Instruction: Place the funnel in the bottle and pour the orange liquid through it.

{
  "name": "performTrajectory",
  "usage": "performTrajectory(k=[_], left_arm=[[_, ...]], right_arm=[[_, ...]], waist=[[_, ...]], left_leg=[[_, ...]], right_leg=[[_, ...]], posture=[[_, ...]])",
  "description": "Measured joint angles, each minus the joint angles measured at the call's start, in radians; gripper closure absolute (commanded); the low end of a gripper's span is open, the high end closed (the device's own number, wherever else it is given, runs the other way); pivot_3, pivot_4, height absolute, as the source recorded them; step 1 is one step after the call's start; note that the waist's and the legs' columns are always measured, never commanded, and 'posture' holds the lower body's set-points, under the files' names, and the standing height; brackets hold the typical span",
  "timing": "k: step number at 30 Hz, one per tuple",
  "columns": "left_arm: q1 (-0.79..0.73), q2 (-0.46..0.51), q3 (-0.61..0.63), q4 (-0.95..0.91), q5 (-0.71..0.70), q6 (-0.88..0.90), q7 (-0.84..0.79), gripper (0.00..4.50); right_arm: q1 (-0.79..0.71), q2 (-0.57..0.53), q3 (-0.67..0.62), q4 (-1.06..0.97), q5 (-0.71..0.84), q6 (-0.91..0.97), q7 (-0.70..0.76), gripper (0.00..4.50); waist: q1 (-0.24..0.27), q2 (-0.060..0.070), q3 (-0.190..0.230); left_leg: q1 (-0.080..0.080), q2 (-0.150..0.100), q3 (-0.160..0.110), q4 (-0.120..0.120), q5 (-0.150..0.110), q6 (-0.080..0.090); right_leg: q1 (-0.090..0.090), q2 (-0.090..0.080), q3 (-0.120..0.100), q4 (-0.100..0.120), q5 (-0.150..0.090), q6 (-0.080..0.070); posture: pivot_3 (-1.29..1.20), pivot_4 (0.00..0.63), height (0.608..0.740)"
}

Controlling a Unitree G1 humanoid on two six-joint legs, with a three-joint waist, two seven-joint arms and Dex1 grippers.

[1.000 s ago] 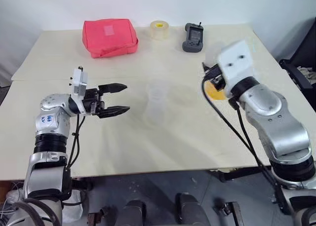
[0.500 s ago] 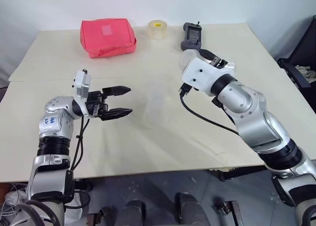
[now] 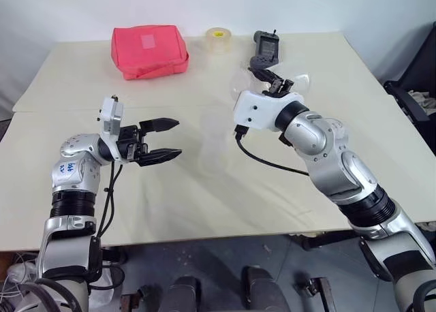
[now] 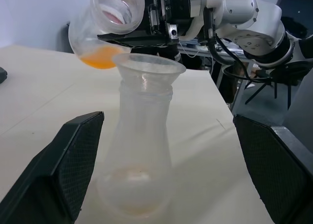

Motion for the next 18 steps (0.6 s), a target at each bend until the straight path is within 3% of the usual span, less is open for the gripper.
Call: performTrajectory(k=[18], left_arm=[[-0.016,-0.014,0.0,0.035,0.001,-0.003,-0.005,0.0]], right_arm=[[-0.006,-0.018,-0.03,0.06,-0.121,-0.263,0.043,2.06]], waist=[[-0.002,0.0,0.0]], left_leg=[[0.0,0.0,0.0,0.0,0.0,0.0]], right_leg=[[0.0,0.0,0.0,0.0,0.0,0.0]], posture=[[0.0,0.15,0.74]])
